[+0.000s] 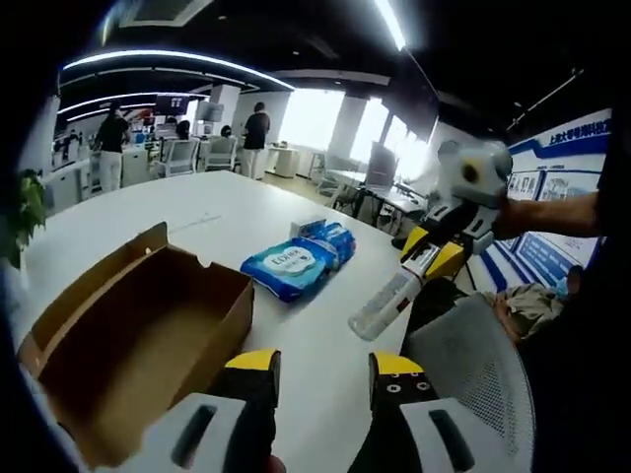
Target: Operate the shoe box by opening the lid, removing the specified soft item, and placing it in the target area until the item is outside and the box remains undamaged.
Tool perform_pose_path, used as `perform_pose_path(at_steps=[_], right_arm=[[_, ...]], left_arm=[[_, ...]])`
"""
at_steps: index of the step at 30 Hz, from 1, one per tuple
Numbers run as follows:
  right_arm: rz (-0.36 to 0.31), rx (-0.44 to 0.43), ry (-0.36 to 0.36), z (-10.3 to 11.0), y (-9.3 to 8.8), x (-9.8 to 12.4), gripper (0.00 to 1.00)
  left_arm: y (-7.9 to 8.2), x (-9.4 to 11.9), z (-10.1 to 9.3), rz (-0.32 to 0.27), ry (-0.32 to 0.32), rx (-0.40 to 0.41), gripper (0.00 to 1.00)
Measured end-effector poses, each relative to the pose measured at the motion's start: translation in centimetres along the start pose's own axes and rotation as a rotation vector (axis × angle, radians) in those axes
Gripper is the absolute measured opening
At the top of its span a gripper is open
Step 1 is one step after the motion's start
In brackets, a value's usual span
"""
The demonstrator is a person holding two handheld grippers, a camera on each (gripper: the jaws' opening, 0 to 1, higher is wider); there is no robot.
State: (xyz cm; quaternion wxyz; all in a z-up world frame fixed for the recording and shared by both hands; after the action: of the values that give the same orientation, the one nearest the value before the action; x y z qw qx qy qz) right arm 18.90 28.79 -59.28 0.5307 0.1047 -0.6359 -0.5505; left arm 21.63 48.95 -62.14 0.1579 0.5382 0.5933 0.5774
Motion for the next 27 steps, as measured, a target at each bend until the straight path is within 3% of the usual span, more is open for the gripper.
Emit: perform_pose_path(at_steps=[13,27], right_arm=[[0.058,0.01,0.016,-1.7,-0.1,0.7,0.18],[0.168,0.081,0.037,-5.6,1.0,0.6,0.18]], left_arm=[[-0.6,1.2,1.0,-0.027,0.069,0.054,0.36],[-0.9,2.2,1.7,-0.049,0.121,0.086,0.36]])
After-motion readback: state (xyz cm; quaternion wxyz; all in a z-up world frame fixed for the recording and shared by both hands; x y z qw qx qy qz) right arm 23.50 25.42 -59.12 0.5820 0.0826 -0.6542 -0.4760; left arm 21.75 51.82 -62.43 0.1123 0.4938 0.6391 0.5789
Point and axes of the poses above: the point that each gripper's makers call its tool centre point, and the gripper's own axes: x roughly backward along the fingers, z roughly to its left, y roughly out of its top, the point moved 5 cm from there along x, roughly backward along the fingers, and after that the axes turned 3 degrees about -z, right-handed, at the moved point
